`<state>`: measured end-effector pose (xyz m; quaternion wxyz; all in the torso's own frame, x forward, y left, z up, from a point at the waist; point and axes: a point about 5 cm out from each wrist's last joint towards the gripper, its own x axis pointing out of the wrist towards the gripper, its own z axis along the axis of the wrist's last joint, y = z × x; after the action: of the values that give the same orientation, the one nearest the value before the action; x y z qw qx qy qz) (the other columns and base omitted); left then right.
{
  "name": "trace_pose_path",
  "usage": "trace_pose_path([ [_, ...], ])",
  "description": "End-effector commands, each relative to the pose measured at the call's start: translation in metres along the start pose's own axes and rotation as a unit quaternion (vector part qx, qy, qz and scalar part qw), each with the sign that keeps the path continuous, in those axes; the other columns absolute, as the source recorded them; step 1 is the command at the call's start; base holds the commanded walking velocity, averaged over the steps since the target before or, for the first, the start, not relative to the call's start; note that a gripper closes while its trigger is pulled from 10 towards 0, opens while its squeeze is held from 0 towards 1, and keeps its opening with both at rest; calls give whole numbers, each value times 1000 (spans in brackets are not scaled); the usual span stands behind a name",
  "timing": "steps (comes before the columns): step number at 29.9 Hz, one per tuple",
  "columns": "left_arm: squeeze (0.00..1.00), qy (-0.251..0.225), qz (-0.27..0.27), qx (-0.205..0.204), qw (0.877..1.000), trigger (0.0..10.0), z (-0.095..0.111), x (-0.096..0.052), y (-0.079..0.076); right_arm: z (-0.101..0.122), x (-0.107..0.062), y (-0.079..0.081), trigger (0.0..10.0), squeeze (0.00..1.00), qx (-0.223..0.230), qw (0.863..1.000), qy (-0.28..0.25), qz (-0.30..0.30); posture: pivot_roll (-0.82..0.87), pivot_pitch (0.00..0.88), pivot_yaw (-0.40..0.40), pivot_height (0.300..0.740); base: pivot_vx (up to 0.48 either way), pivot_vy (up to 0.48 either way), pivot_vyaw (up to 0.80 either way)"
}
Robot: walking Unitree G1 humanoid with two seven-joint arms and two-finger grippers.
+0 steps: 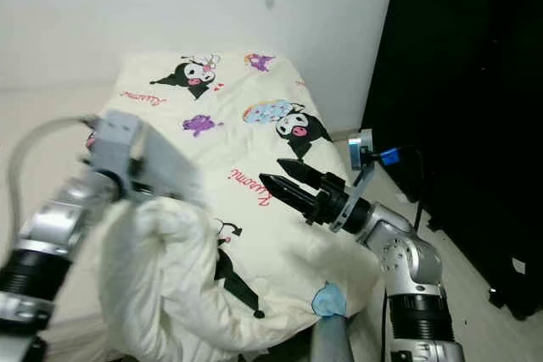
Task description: Clean up the room
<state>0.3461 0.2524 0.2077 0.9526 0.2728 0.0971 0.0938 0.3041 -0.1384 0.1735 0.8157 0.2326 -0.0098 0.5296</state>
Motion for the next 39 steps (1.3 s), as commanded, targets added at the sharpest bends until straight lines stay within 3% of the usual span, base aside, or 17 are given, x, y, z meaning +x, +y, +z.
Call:
trace_pose_path([
  [1,0,-10,28,71,997,2196,14,-6,21,-4,2,-1,10000,0,5,1000,10,-5,-80,0,-23,525,0,0,0],
  [4,0,20,5,167,986,2863,16,-18,42,-7,4,-2,10000,0,8,1000,15,-10,-74,0,-20,525,0,0,0],
  [6,0,20,5,167,986,2863,16,-18,42,-7,4,-2,10000,0,8,1000,15,-10,-74,0,-20,525,0,0,0],
  [9,0,70,-70,220,970,2863,2,-32,50,-11,4,-3,10000,0,10,1000,23,-17,-64,0,-18,525,0,0,0],
  [10,0,70,-70,220,970,2863,2,-32,50,-11,4,-3,10000,0,10,1000,23,-17,-64,0,-18,525,0,0,0],
  [11,0,105,-112,245,957,3176,-11,-38,52,-14,5,-4,10000,0,10,999,28,-21,-61,0,-17,525,0,0,0],
  [14,0,105,-112,245,957,3176,-11,-38,52,-14,5,-4,10000,0,10,999,28,-21,-61,0,-17,525,0,0,0],
  [15,0,117,-129,250,952,3686,-17,-40,50,-14,5,-5,10000,0,7,999,28,-26,-60,0,-14,525,0,0,0],
  [16,0,96,-154,198,963,10000,-14,-36,38,-12,6,-14,10000,0,3,998,12,-63,-62,0,-11,525,0,0,0],
  [18,0,72,-160,156,972,10000,-8,-32,30,-10,7,-19,10000,0,1,996,2,-86,-62,0,-11,525,0,0,0],
  [24,0,53,-149,94,983,10000,-4,-24,24,-11,7,-26,10000,0,-8,992,1,-124,-74,0,-11,525,0,0,0],
  [32,0,39,-98,80,991,10000,4,-20,38,-10,6,-31,10000,0,-3,989,-14,-149,-77,0,-12,525,0,0,0],
  [34,0,-20,-38,32,999,10000,20,-16,51,-4,5,-35,10000,0,7,987,-45,-156,-77,0,-14,535,0,0,0],
  [35,0,-20,-38,32,999,10000,20,-16,51,-4,5,-35,10000,0,7,987,-45,-156,-77,0,-14,535,0,0,0],
  [37,0,-69,-11,-49,996,10000,33,-14,55,-1,5,-36,10000,0,10,986,-57,-158,-77,0,-16,545,0,0,0],
  [38,0,-69,-11,-49,996,10000,33,-14,55,-1,5,-36,10000,0,10,986,-57,-158,-77,0,-16,545,0,0,0],
  [39,0,-99,-16,-111,989,10000,41,-13,52,1,4,-38,10000,0,11,985,-60,-164,-81,0,-20,555,0,0,0],
])
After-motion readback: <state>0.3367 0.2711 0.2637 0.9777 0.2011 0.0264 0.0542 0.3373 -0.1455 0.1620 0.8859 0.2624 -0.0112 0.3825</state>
